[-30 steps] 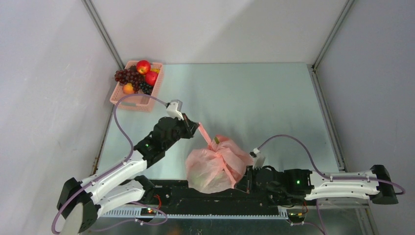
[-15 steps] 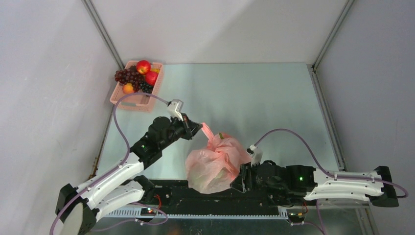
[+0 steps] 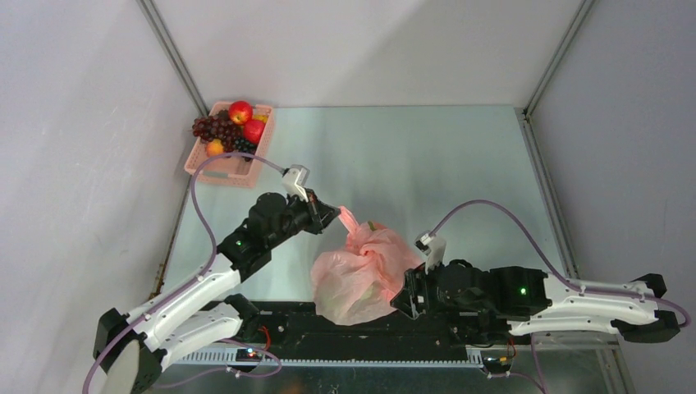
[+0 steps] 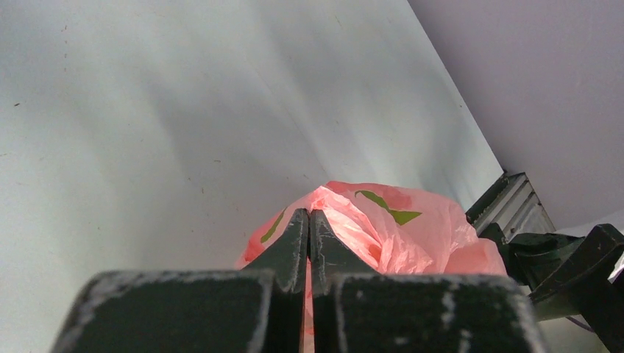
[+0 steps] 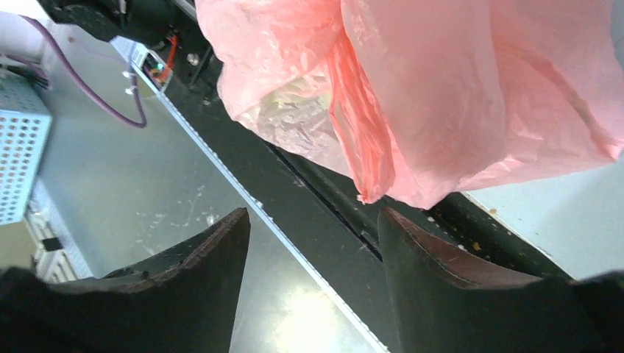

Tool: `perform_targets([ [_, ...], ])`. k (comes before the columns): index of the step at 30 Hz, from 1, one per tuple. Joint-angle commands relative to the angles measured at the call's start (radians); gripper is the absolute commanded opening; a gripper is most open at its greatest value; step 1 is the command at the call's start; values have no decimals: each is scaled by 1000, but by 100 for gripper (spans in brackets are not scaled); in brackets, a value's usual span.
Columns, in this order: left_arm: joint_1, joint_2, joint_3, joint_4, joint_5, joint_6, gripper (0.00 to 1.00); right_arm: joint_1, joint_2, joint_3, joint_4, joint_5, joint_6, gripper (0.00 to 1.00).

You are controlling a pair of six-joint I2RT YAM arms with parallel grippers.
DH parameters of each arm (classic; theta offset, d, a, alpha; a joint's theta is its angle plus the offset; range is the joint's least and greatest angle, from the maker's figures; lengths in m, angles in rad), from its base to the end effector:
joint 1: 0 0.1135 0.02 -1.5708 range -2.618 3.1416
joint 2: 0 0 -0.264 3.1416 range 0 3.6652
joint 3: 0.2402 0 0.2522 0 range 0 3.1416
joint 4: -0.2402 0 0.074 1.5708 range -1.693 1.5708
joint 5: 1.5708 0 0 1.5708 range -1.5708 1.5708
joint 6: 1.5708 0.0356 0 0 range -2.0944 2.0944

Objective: Place the fake fruits into the plastic bag and tie a complex knot

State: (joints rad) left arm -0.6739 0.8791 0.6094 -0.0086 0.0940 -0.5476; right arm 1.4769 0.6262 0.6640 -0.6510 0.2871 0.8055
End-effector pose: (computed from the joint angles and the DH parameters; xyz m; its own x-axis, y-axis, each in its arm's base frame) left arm 0.1612 -0.1330 0.2793 -0.5435 -0.2293 -0.8075 0.4789 0.7054 -0.5226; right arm 0.0229 0.1355 0.2752 -0.7103 -0.1658 -0.6841 -0.6075 0.6352 0.4769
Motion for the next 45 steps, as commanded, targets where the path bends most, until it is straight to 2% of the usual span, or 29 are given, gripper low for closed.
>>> perform_targets([
  [1,6,1,61,-15,15,26,0,18,41,79,-80,54,-69,69],
  [6,5,-7,65,-22,19,24,0,32,102,90,-45,122,-102,69],
  [16,6,-9,79,-40,30,28,0,46,237,90,174,196,-206,65],
  [26,5,-1,92,-30,39,12,0,32,332,88,156,241,-226,66],
  [28,5,0,96,-20,42,-4,0,30,354,83,155,233,-219,63],
  [32,5,2,105,-6,38,-25,0,29,381,72,149,227,-196,50],
  [34,6,6,106,-5,34,-34,0,29,381,63,148,230,-186,40],
  [35,5,7,103,0,34,-37,0,28,380,59,152,230,-181,28],
  [36,5,7,100,2,35,-46,0,27,375,50,159,230,-177,20],
  [37,5,8,93,2,39,-53,3,24,372,46,167,230,-171,7],
  [38,5,4,88,2,41,-68,7,23,366,38,173,226,-167,2],
  [39,5,1,73,32,43,-91,20,22,362,35,184,225,-162,0],
  [40,6,-10,62,47,43,-107,28,21,352,25,192,222,-159,0],
  [41,5,-17,32,82,44,-141,43,21,346,20,208,220,-153,0],
  [43,5,-44,-20,147,48,-209,59,22,331,5,230,218,-145,0],
  [45,5,-65,-65,211,51,-273,69,20,317,-12,246,214,-138,0],
])
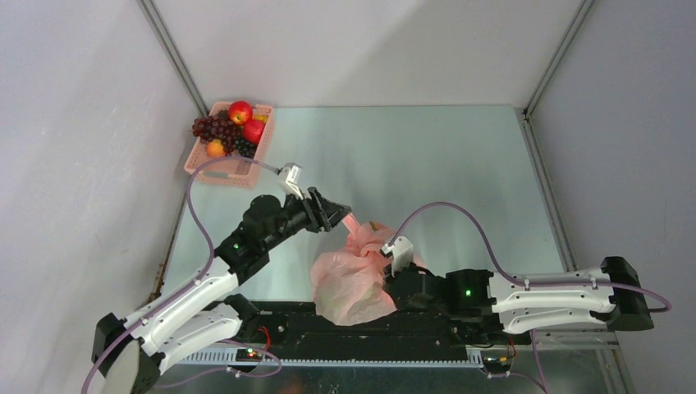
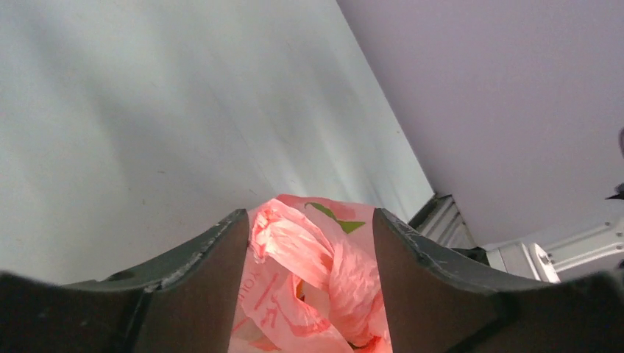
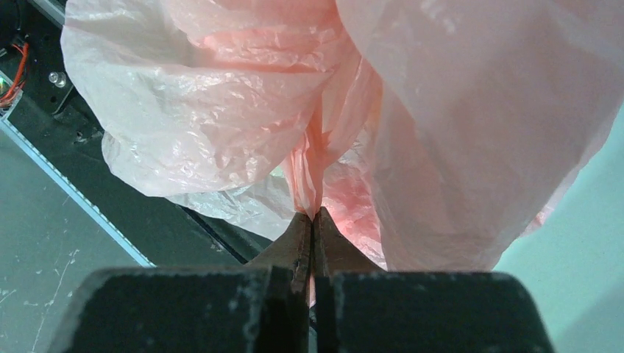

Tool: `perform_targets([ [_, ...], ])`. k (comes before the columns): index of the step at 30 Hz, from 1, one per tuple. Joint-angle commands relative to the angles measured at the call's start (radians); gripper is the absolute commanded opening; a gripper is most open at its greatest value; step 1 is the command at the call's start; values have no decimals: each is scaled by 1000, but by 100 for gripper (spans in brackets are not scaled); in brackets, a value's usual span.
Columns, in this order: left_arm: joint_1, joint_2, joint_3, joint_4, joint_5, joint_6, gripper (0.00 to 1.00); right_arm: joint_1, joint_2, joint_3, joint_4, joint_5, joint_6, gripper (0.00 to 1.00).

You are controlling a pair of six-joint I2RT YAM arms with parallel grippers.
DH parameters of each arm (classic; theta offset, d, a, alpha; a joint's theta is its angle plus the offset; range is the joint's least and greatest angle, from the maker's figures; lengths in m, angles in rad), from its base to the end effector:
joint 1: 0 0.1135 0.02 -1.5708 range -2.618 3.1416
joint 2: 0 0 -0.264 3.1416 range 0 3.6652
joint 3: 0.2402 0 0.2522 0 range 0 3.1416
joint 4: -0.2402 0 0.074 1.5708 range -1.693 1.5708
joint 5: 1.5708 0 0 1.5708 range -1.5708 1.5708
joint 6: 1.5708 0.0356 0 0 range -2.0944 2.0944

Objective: Place the fake fruits into the plastic bag and tie a complex knot

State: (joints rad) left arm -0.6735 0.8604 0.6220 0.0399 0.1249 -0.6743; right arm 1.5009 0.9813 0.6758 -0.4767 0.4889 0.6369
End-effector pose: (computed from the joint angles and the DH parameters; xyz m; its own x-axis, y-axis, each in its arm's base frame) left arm 0.1592 -0.1327 0.2925 -0.5664 -0.3406 -0.7505 0.4618 0.6231 -0.6313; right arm 0.0306 0.1980 0.2422 -0.5495 -0.3309 -0.7672 -0.6600 0.7349 0.1557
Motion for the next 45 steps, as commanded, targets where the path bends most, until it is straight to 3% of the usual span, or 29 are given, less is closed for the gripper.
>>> perform_targets([
  [1,5,-56,-89,177,18,-164,71,-4,-46,-26,76,12,32,0],
  [8,-13,-22,-140,189,-37,-229,76,-4,-51,-38,109,8,33,0],
  [16,-51,48,-144,217,-108,-268,74,-4,-37,-38,130,0,31,0],
  [20,-80,78,-142,244,-121,-278,60,-5,-32,-38,138,0,29,0],
  [22,-87,93,-137,249,-136,-275,45,-4,-31,-38,141,0,27,0],
  [23,-87,100,-129,248,-147,-267,29,-4,-32,-38,144,1,26,0],
  [25,-88,107,-100,224,-177,-239,8,-5,-37,-38,144,7,23,0],
  [27,-87,114,-49,184,-224,-188,1,-4,-50,-30,133,19,21,0],
  [36,-18,233,436,-14,-296,90,0,-9,-100,149,-118,151,18,0],
  [41,51,302,535,-7,-303,113,0,-75,-117,133,-169,119,56,0],
  [45,139,362,533,45,-294,113,0,-139,-129,17,-124,31,107,0],
])
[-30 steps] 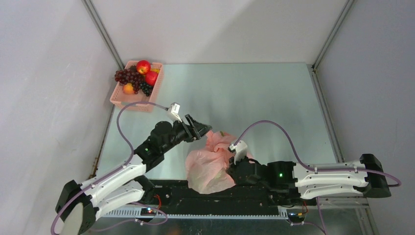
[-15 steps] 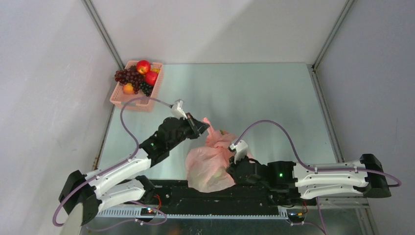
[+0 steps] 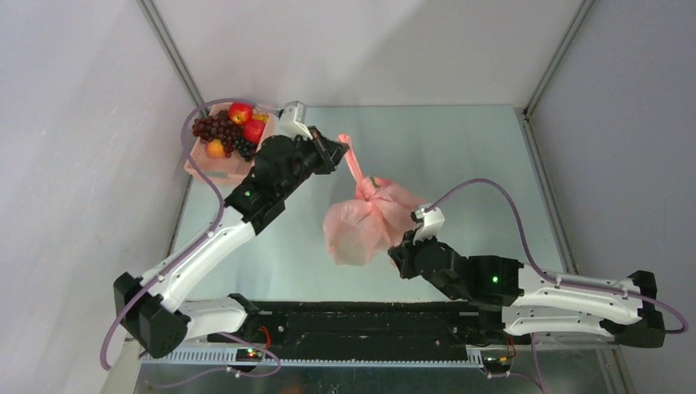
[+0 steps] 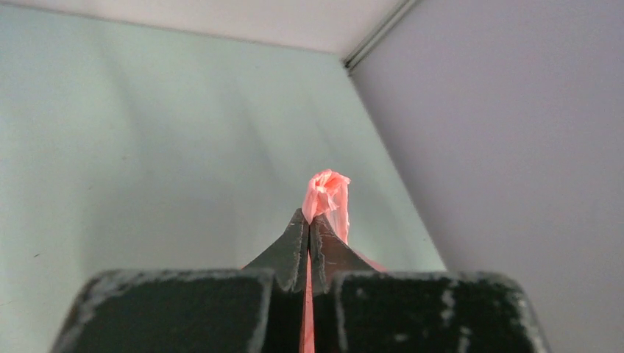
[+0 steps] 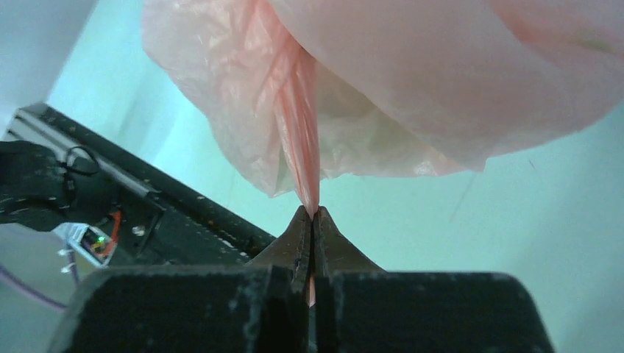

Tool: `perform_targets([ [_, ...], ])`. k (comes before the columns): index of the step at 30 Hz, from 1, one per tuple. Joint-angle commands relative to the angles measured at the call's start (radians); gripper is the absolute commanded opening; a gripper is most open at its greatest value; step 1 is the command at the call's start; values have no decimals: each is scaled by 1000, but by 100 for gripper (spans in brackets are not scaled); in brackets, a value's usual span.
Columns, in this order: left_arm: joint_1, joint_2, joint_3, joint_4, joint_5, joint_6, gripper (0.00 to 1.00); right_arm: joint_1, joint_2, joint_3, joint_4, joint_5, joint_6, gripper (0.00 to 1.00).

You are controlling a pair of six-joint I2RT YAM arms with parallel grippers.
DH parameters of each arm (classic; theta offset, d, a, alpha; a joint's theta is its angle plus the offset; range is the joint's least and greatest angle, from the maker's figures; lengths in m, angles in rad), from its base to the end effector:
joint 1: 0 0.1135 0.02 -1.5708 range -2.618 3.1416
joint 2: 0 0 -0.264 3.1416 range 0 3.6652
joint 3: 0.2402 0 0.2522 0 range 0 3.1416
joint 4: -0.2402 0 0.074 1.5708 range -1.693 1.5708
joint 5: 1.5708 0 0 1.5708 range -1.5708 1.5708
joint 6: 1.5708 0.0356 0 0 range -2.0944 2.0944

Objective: Place the fake fruits into the plastic bag and tie a complex knot

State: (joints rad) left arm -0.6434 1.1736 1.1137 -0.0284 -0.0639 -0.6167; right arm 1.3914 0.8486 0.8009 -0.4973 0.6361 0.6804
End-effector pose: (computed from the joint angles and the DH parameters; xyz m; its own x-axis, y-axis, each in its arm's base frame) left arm 0.2215 -0.1632 0.3925 -0.3744 -0.4407 -0.8159 0.4061 0.7131 -0.5715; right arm 0.0531 0.1741 0.3066 -0.5128 0.0083 -0.8585 -0.4866 0.8210 0.2986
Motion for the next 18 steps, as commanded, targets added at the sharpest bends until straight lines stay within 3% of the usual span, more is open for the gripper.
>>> perform_targets([
  [1,121,75,29,127,-86,57,0,-55,0,-168,-87,-158,77,0],
  [8,174,248,-40,265,27,57,0,-128,32,-423,143,-301,193,0],
  [18,215,323,-29,236,-120,59,0,-124,46,-429,66,-307,265,0],
])
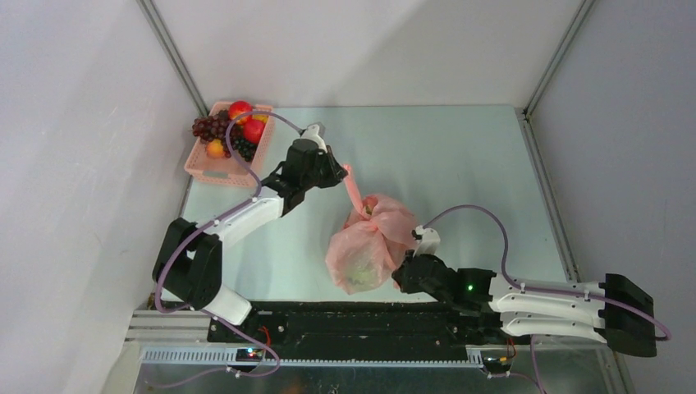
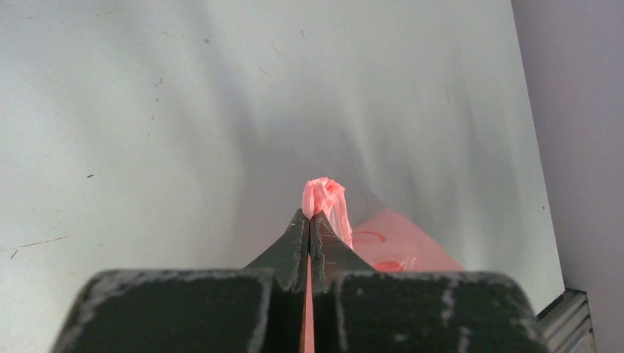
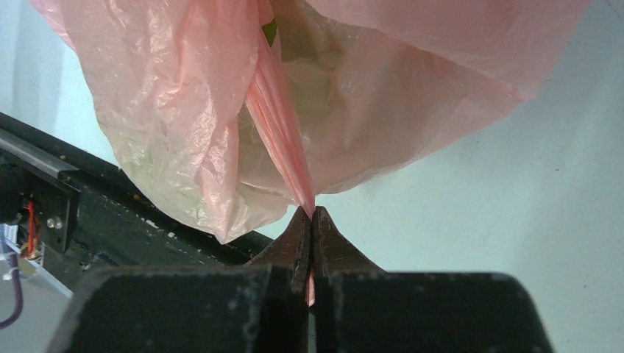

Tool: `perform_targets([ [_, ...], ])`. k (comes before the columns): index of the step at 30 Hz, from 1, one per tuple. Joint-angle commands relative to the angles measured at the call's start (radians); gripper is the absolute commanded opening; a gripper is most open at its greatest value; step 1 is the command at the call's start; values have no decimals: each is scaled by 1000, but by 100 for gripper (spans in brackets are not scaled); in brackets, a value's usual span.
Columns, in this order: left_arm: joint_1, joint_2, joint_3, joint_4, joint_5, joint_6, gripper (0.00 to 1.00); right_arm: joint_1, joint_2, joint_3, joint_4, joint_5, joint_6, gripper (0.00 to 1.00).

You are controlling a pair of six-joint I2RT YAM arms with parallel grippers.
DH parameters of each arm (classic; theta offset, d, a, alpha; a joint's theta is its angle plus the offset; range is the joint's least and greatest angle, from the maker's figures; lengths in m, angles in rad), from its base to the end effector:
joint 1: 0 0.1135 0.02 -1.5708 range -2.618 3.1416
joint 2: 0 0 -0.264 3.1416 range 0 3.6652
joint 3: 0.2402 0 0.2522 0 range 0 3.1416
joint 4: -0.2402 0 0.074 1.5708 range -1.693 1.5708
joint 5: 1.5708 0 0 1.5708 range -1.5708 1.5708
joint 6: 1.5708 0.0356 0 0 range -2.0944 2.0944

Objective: Place the fake fruits into the plastic bag and tie a complex knot

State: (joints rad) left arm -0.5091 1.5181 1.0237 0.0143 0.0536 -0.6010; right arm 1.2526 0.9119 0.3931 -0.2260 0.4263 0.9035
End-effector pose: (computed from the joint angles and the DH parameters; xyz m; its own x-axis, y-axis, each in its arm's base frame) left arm 0.3024 -0.1710 0.2631 -0.6313 -0.2943 -0.7175 0.2076 0.8273 -0.5219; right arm 0.0700 0.1655 0.1807 -0.7358 0.0522 -0.6752 -0.3097 0.8607 0.4041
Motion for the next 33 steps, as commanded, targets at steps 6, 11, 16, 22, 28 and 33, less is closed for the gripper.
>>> perform_targets([
  [6,84,-13,60,177,-267,34,0,19,-49,-50,-232,-94,91,0],
  [11,86,24,-5,199,-269,25,0,65,-20,-67,-228,-88,134,0],
  [16,86,12,-21,209,-234,30,0,83,-31,-41,-232,-78,113,0],
  [22,85,0,-2,183,-160,40,16,65,-49,66,-247,-96,12,1],
  [28,84,-32,6,140,-121,12,98,38,-63,136,-249,-136,-68,73],
  [33,86,-103,-38,134,-122,23,99,-14,-74,217,-290,-139,-149,99],
])
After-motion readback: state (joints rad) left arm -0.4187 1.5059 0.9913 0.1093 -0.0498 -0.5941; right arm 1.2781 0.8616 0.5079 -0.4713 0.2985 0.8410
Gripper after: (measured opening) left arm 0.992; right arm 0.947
